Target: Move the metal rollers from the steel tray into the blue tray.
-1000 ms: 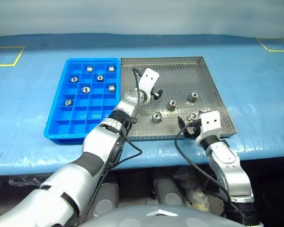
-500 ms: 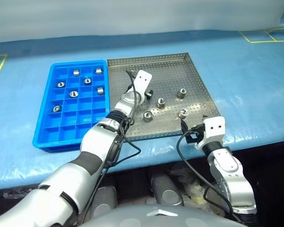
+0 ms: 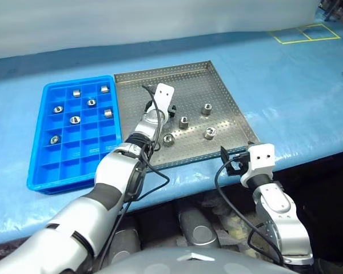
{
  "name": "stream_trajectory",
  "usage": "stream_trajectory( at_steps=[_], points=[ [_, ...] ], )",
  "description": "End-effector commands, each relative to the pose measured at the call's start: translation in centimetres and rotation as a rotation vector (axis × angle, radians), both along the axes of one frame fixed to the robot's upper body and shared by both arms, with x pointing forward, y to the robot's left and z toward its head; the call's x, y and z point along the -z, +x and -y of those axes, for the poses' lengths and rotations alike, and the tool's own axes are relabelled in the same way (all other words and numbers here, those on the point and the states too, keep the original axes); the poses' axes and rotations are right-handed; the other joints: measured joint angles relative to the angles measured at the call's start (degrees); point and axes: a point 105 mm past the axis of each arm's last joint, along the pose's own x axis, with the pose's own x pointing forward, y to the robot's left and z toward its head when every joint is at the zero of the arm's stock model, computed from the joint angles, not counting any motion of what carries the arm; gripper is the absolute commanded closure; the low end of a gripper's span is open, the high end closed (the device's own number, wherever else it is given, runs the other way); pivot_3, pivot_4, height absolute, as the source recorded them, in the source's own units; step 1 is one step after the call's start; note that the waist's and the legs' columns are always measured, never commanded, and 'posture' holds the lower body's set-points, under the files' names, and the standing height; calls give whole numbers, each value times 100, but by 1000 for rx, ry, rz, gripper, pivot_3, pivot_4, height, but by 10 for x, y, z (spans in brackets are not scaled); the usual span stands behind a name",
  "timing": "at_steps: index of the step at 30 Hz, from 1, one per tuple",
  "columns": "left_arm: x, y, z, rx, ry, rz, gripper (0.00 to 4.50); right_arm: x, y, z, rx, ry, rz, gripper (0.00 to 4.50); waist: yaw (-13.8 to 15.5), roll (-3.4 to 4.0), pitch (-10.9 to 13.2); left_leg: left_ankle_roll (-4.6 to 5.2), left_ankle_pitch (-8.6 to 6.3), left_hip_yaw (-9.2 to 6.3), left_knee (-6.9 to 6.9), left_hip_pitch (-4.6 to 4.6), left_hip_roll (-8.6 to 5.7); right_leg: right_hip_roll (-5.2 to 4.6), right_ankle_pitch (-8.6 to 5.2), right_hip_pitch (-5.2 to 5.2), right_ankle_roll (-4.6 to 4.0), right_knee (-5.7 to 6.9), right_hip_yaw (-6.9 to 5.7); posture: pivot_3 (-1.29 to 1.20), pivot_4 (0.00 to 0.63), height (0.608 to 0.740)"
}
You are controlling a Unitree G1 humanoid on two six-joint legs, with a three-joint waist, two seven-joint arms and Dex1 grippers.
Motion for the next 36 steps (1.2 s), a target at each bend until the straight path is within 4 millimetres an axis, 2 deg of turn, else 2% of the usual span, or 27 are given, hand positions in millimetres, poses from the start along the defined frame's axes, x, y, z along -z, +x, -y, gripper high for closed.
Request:
stream_trajectory(
  at_steps=[1, 14, 21, 24, 31, 36],
  points=[
    [3, -2, 3, -14, -9, -12, 372, -9, -1, 7, 23, -32, 26, 0, -30, 0, 0, 0, 0, 0, 0, 0, 0, 0, 0, 0, 0, 0, 0, -347, 150, 740],
    [21, -11, 6, -43, -28, -65, 372, -13, -13, 16, 53, -70, 7, 0, -111, 4, -4, -1, -1, 0, -8, 4, -6, -8, -6, 4, 5, -5, -1, -400, 150, 740],
    [32, -18, 11, -49, -69, -104, 372, -15, -18, 20, 66, -83, -1, 0, -364, 3, -9, -1, -3, 1, -8, 12, -10, -16, -22, 17, -18, -12, -2, -422, 150, 740],
    [37, -21, 12, -71, -128, -142, 978, -15, -20, 20, 73, -87, -2, 0, -412, 3, -10, -1, -3, 1, -9, 17, -10, -19, -24, 22, -21, -11, -6, -427, 150, 740],
    [37, -21, 10, -100, -178, -146, 3208, -14, -19, 19, 73, -89, -4, 0, -571, 3, -12, 2, -3, 2, -10, 18, -24, -36, -29, 29, -13, -15, -10, -414, 150, 740],
    [20, -12, 11, -106, -239, -80, 3230, -14, -14, 16, 54, -90, -3, 0, -622, 0, -11, 16, -2, 8, -11, 18, -48, -67, -32, 29, 2, -15, -14, -382, 150, 740]
  ],
)
